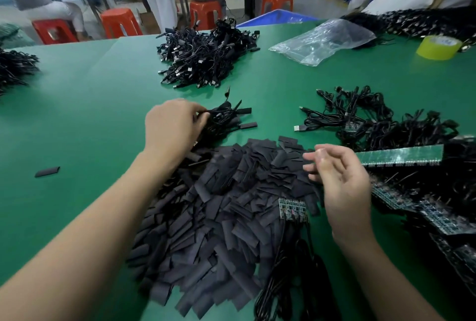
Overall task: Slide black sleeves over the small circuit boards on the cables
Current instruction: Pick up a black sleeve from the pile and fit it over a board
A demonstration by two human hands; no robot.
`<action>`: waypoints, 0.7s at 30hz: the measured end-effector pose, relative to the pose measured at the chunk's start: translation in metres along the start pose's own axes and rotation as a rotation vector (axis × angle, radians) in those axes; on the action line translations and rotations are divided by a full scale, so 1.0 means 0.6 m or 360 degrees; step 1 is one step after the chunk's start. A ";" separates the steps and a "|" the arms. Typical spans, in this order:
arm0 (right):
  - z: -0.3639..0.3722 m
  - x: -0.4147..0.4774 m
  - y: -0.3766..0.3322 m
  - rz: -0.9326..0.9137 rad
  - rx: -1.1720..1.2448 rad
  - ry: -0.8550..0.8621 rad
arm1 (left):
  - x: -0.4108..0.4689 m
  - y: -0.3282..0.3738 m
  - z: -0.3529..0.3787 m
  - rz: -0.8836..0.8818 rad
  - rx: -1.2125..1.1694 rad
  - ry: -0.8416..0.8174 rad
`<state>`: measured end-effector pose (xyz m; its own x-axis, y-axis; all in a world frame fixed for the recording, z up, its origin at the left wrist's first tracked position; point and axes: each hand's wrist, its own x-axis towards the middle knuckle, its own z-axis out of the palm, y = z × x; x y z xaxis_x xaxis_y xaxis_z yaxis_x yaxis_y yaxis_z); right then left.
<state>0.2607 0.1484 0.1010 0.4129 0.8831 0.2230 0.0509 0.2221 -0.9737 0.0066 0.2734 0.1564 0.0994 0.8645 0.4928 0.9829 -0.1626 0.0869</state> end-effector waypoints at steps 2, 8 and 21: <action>0.000 -0.002 0.006 -0.0053 -0.0127 -0.0040 | 0.023 -0.011 0.024 0.0019 0.0051 -0.0077; -0.011 0.008 0.016 -0.0285 -0.0821 -0.0548 | 0.029 -0.030 0.046 -0.0046 0.0082 -0.0185; -0.017 0.007 0.019 -0.0549 -0.1347 -0.0823 | -0.211 0.170 -0.016 0.0105 -0.0690 -0.0616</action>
<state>0.2725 0.1502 0.0901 -0.1737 0.9402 0.2929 0.7935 0.3098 -0.5239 0.0926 0.1430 0.1111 0.2882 0.9434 0.1639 0.8274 -0.3315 0.4534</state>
